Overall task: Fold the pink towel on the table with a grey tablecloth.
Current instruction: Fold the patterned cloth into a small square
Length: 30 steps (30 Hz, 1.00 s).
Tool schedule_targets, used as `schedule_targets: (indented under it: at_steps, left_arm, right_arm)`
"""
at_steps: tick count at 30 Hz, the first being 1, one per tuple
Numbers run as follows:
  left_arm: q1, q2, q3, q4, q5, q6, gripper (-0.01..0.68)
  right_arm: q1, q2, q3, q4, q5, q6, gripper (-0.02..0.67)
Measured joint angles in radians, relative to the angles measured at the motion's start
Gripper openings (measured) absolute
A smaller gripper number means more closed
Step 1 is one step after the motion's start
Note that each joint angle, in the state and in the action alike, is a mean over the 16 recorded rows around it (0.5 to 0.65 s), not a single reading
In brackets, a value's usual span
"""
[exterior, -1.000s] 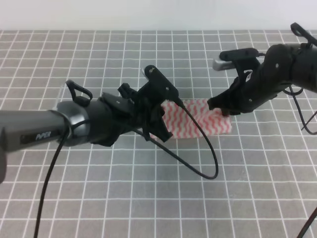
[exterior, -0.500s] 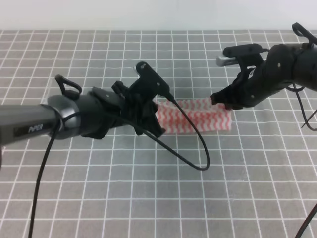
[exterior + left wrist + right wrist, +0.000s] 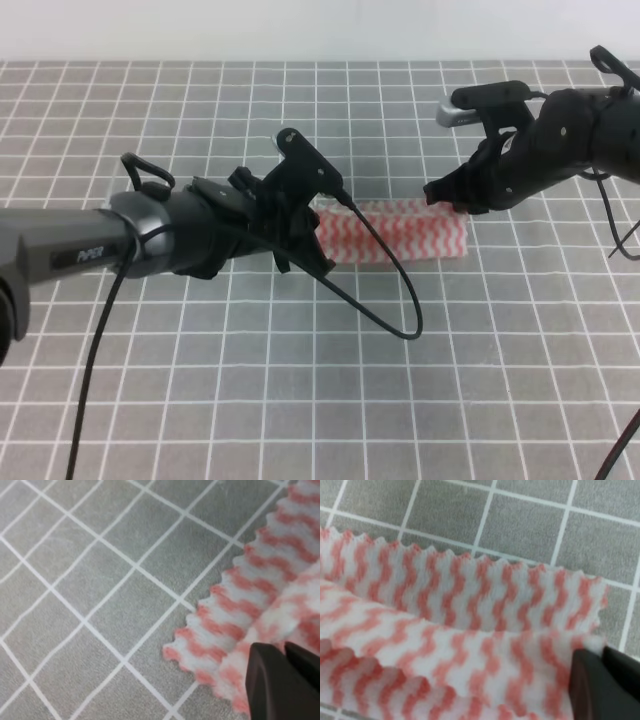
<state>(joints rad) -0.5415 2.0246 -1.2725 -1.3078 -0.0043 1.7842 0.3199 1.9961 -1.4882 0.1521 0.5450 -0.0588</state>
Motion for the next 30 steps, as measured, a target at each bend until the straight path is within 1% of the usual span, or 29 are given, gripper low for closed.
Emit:
schedule_targets:
  at_steps: [5,15,19,24,30]
  left_arm:
    - [0.001,0.005,0.0,-0.001,-0.009,0.0,0.0]
    - [0.001,0.021,-0.004,-0.002,-0.071,-0.001,0.0]
    - [0.001,0.034,-0.014,-0.001,-0.093,-0.001,0.001]
    - [0.001,0.055,-0.04,0.002,-0.105,0.0,0.019]
    - [0.001,0.078,-0.081,0.005,-0.101,0.015,0.098]
  right_arm:
    - [0.0,0.009,-0.005,0.001,-0.016,-0.008,0.034]
    - [0.0,0.044,-0.045,0.006,-0.029,-0.018,0.193]
    - [-0.001,0.054,-0.07,0.006,-0.012,-0.018,0.244]
    - [-0.001,0.053,-0.095,0.003,0.022,-0.018,0.272]
    - [-0.008,0.049,-0.108,-0.002,0.078,-0.008,0.279]
